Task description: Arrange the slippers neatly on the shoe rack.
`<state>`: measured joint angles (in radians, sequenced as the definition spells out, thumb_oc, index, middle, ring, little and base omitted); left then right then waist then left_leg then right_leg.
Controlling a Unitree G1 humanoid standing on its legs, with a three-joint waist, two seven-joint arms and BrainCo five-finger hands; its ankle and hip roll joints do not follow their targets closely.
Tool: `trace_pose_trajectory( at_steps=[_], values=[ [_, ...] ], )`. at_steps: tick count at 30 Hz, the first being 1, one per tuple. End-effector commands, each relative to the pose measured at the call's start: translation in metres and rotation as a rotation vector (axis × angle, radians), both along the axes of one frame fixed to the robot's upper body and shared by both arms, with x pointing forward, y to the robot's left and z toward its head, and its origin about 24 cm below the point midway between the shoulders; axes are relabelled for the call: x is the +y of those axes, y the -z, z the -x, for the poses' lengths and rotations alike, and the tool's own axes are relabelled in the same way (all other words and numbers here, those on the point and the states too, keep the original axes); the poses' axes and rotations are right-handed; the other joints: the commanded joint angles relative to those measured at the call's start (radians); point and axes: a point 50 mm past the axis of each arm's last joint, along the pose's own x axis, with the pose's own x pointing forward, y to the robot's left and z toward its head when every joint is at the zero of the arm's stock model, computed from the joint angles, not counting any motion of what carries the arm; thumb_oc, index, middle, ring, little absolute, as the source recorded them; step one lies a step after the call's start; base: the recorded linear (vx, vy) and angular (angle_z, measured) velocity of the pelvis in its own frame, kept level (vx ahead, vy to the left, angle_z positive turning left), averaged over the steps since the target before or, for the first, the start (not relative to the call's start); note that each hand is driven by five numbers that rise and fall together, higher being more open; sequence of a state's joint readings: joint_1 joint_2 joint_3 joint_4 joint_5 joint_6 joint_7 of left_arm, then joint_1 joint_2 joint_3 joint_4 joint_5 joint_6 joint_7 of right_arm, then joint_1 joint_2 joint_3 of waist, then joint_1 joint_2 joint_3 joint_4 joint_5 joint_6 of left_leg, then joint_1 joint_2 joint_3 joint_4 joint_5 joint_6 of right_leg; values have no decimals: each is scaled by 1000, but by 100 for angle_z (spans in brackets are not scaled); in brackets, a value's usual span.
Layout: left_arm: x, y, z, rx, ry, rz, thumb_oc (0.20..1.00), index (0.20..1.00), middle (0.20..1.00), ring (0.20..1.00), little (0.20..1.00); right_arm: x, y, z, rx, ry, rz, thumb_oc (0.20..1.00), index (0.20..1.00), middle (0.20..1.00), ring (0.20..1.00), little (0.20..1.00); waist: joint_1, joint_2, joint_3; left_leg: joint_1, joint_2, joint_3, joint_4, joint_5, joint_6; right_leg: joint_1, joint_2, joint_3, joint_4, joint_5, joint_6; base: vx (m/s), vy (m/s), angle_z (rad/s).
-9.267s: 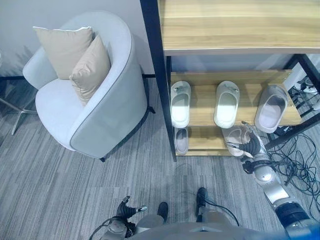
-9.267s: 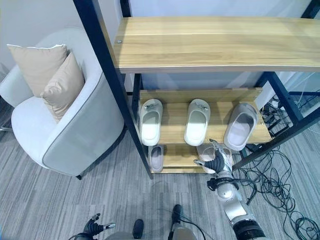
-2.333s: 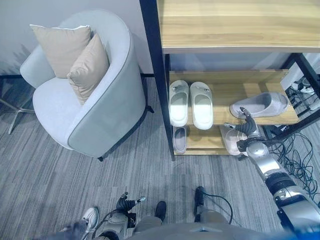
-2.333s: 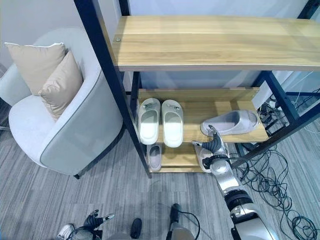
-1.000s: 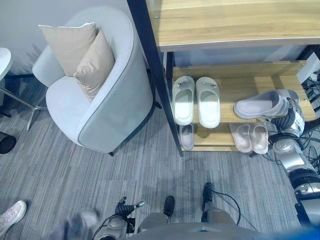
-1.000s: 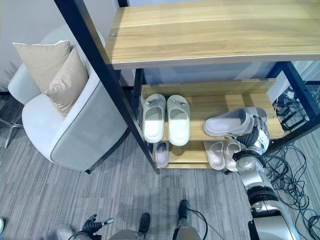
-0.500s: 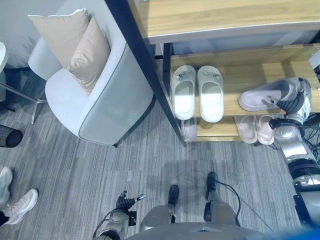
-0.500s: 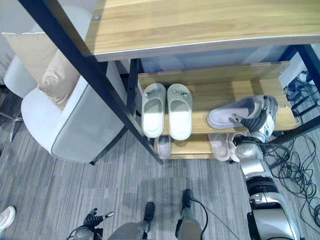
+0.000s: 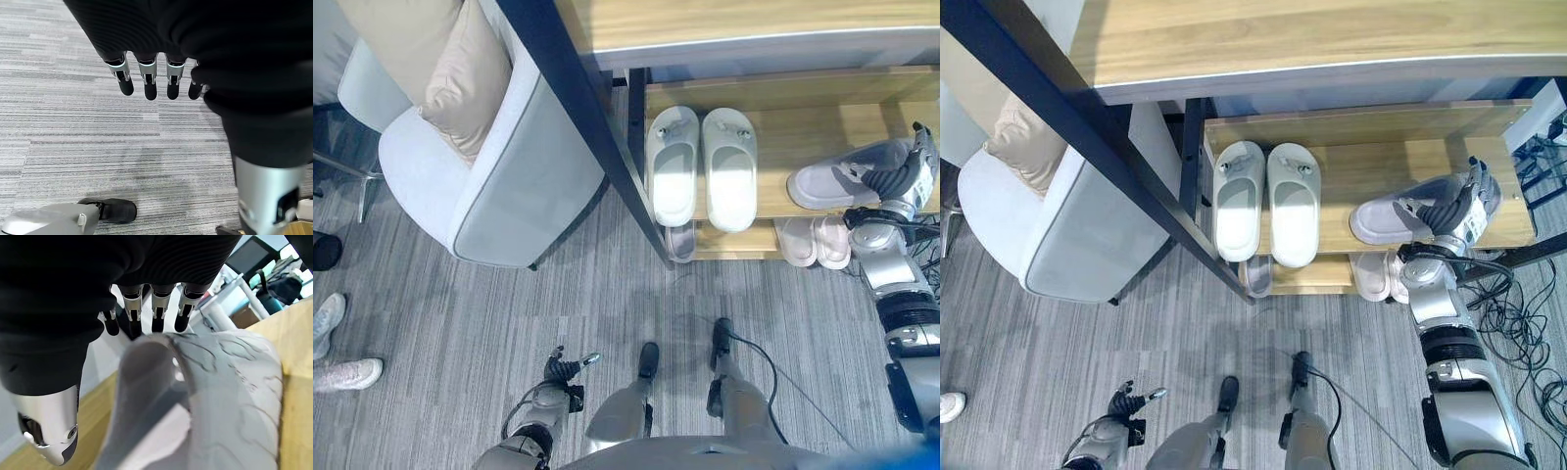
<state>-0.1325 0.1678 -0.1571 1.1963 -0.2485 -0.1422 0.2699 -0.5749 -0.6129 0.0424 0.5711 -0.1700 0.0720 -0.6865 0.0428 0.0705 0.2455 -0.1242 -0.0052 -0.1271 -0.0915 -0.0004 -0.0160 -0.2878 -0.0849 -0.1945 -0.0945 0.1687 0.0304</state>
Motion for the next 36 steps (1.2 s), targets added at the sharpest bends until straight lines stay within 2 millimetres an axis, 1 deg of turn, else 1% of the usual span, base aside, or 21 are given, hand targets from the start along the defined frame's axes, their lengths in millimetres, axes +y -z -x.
trace_pose_trajectory(
  at_steps=[1,3,6,9,10,11,13,16,17,18,20,21,23,24,25,26,30,32,34,35,36],
  values=[
    [17,-2,1,21,-19,-68,1000,1000,1000,1000,1000,-13,-27,1,-84,58,71,1000,1000,1000,1000,1000,-1,-44,-32,-54,-31,37,4,-8,-16,139,-15,20,7,-193,75,-14,9,-6],
    [17,-3,-1,15,-23,-67,1000,1000,1000,1000,1000,-12,-27,1,-78,58,76,1000,1000,1000,1000,1000,-2,-44,-30,-58,-31,39,4,-8,-16,135,-16,21,7,-193,74,0,5,-6],
    [17,-7,-11,-16,-27,-70,1000,1000,1000,1000,1000,-14,-23,4,-58,77,93,1000,1000,1000,1000,1000,-8,-43,-24,-65,-35,42,4,-9,-16,127,-19,23,7,-189,75,2,3,-2],
    [16,-10,-18,-37,-25,-79,1000,1000,1000,1000,1000,-17,-14,6,-17,100,108,1000,1000,1000,1000,1000,-11,-42,-18,-71,-37,42,4,-9,-15,121,-23,22,7,-184,75,0,0,0],
    [16,-11,-19,-42,-29,-79,1000,1000,1000,1000,1000,-18,-17,6,-13,100,122,1000,1000,1000,1000,1000,-12,-42,-16,-74,-37,43,4,-7,-16,119,-24,22,7,-182,75,0,0,0],
    [15,-11,-20,-42,-27,-79,1000,1000,1000,1000,1000,-19,-9,8,10,109,123,1000,1000,1000,1000,1000,-14,-42,-14,-75,-38,43,4,-8,-15,118,-24,22,7,-181,75,0,0,0],
    [15,-11,-21,-44,-28,-80,1000,1000,1000,1000,1000,-21,-4,9,43,119,124,1000,1000,1000,1000,1000,-14,-42,-11,-79,-39,44,4,-8,-15,115,-24,22,7,-180,75,0,0,0],
    [16,-12,-23,-46,-28,-84,1000,1000,1000,1000,1000,-23,-3,10,64,124,137,1000,1000,1000,1000,1000,-15,-44,-8,-81,-39,47,4,-8,-14,111,-25,24,8,-176,76,0,0,0],
    [16,-13,-23,-48,-25,-88,1000,1000,1000,1000,1000,-22,3,10,89,125,141,674,674,674,674,674,-15,-43,-8,-83,-39,48,4,-8,-14,109,-25,26,8,-176,76,0,0,0],
    [15,-13,-25,-53,-24,-90,1000,1000,1000,1000,1000,-20,5,9,95,121,144,583,583,583,583,583,-14,-44,-6,-83,-39,48,4,-8,-14,109,-25,27,8,-175,77,0,0,0],
    [15,-14,-26,-55,-24,-89,1000,1000,1000,1000,1000,-20,1,8,89,122,149,586,586,586,586,586,-16,-45,-6,-83,-38,50,4,-8,-13,107,-24,29,8,-175,75,0,0,0],
    [14,-14,-26,-53,-24,-86,1000,1000,1000,1000,1000,-20,0,9,87,121,153,551,551,551,551,551,-17,-45,-8,-83,-38,50,4,-8,-13,107,-24,29,8,-175,75,0,0,0],
    [13,-13,-26,-51,-22,-86,1000,1000,1000,1000,1000,-19,2,9,88,122,155,423,423,423,423,423,-19,-45,-9,-84,-38,51,4,-9,-12,105,-24,30,8,-174,75,0,0,0],
    [12,-13,-25,-48,-20,-86,1000,1000,1000,1000,1000,-18,3,9,91,122,156,385,385,385,385,385,-19,-46,-9,-84,-38,51,4,-9,-12,105,-24,31,8,-174,75,0,0,0],
    [12,-13,-25,-46,-18,-88,1000,1000,1000,1000,1000,-18,12,10,111,130,148,354,354,354,354,354,-18,-45,-8,-85,-38,51,4,-9,-12,104,-24,31,9,-174,75,0,0,0],
    [13,-13,-26,-48,-19,-92,1000,1000,1000,1000,1000,-19,10,9,112,129,151,329,329,329,329,329,-19,-47,-9,-85,-38,51,4,-9,-12,103,-24,32,9,-174,75,0,0,0],
    [13,-14,-27,-53,-23,-94,1000,1000,1000,1000,1000,-19,1,9,94,132,176,351,351,351,351,351,-19,-51,-9,-85,-37,54,4,-9,-12,100,-23,32,10,-174,74,0,0,0],
    [13,-14,-27,-53,-22,-95,1000,1000,1000,1000,1000,-20,4,9,99,136,178,351,351,351,351,351,-20,-50,-9,-85,-37,54,4,-9,-12,100,-23,32,10,-174,74,0,0,0],
    [13,-14,-27,-50,-26,-98,1000,1000,1000,1000,1000,-20,-1,10,92,140,198,344,344,344,344,344,-20,-51,-10,-86,-38,56,4,-10,-12,100,-23,32,10,-173,75,0,0,0],
    [12,-13,-27,-50,-20,-98,1000,1000,1000,1000,1000,-19,5,11,99,144,200,347,347,347,347,347,-19,-51,-10,-86,-38,57,4,-10,-11,100,-23,34,10,-174,75,0,0,0],
    [13,-13,-26,-47,-21,-101,1000,1000,1000,1000,1000,-20,5,11,103,147,198,347,347,347,347,347,-20,-51,-11,-86,-37,57,4,-10,-11,100,-23,34,10,-175,75,0,0,0]
  ],
)
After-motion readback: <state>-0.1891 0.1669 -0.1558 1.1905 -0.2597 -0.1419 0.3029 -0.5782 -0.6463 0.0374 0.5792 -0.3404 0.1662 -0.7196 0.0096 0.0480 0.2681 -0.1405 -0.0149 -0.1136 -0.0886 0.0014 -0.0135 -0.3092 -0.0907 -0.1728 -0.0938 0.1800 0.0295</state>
